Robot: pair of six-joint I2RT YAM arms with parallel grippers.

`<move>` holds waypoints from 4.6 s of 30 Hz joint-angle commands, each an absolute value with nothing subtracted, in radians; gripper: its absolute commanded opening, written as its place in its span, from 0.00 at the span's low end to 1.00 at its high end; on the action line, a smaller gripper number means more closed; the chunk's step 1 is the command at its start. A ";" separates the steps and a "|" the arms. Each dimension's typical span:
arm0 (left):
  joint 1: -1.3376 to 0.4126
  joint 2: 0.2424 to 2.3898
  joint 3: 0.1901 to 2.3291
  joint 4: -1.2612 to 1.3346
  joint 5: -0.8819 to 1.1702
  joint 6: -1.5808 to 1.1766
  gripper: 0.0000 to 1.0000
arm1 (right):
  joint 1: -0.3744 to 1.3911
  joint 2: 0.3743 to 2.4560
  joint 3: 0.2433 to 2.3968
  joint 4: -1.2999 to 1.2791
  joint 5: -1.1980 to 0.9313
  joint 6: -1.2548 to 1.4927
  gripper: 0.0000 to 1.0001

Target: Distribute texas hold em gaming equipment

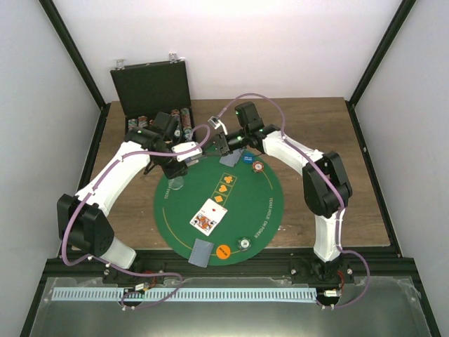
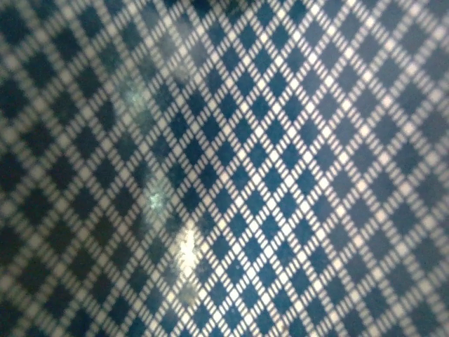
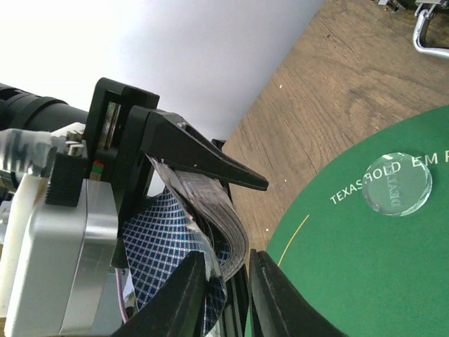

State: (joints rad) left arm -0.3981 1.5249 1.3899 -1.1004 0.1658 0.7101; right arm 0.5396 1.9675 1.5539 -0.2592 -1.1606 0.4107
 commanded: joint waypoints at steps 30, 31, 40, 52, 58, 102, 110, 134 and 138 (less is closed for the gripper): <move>-0.272 1.484 1.354 -1.052 0.186 0.661 0.40 | 0.546 1.701 1.462 -0.435 -0.312 -0.246 0.01; -0.268 1.482 1.353 -1.052 0.186 0.660 0.40 | 0.583 1.686 1.415 -0.382 -0.244 -0.332 0.01; -0.258 1.472 1.350 -1.052 0.193 0.661 0.40 | 0.787 1.733 1.093 0.176 -0.074 -0.931 0.01; -0.251 1.480 1.350 -1.051 0.199 0.666 0.40 | 0.841 1.733 0.791 0.410 -0.064 -1.246 0.01; -0.251 1.483 1.359 -1.055 0.206 0.665 0.40 | 0.841 1.676 0.700 0.276 -0.181 -1.343 0.01; -0.250 1.479 1.353 -1.060 0.191 0.689 0.41 | 0.821 1.598 0.657 0.117 -0.210 -1.473 0.24; -0.251 1.481 1.382 -1.079 0.198 0.689 0.41 | 0.820 1.518 0.662 0.136 -0.182 -1.456 0.42; -0.381 1.516 1.481 -1.181 0.259 0.726 0.42 | 0.429 1.798 1.429 -0.001 -1.148 0.522 0.98; -0.389 1.521 1.479 -1.181 0.262 0.726 0.42 | 0.457 1.855 1.373 0.242 -1.246 0.689 0.84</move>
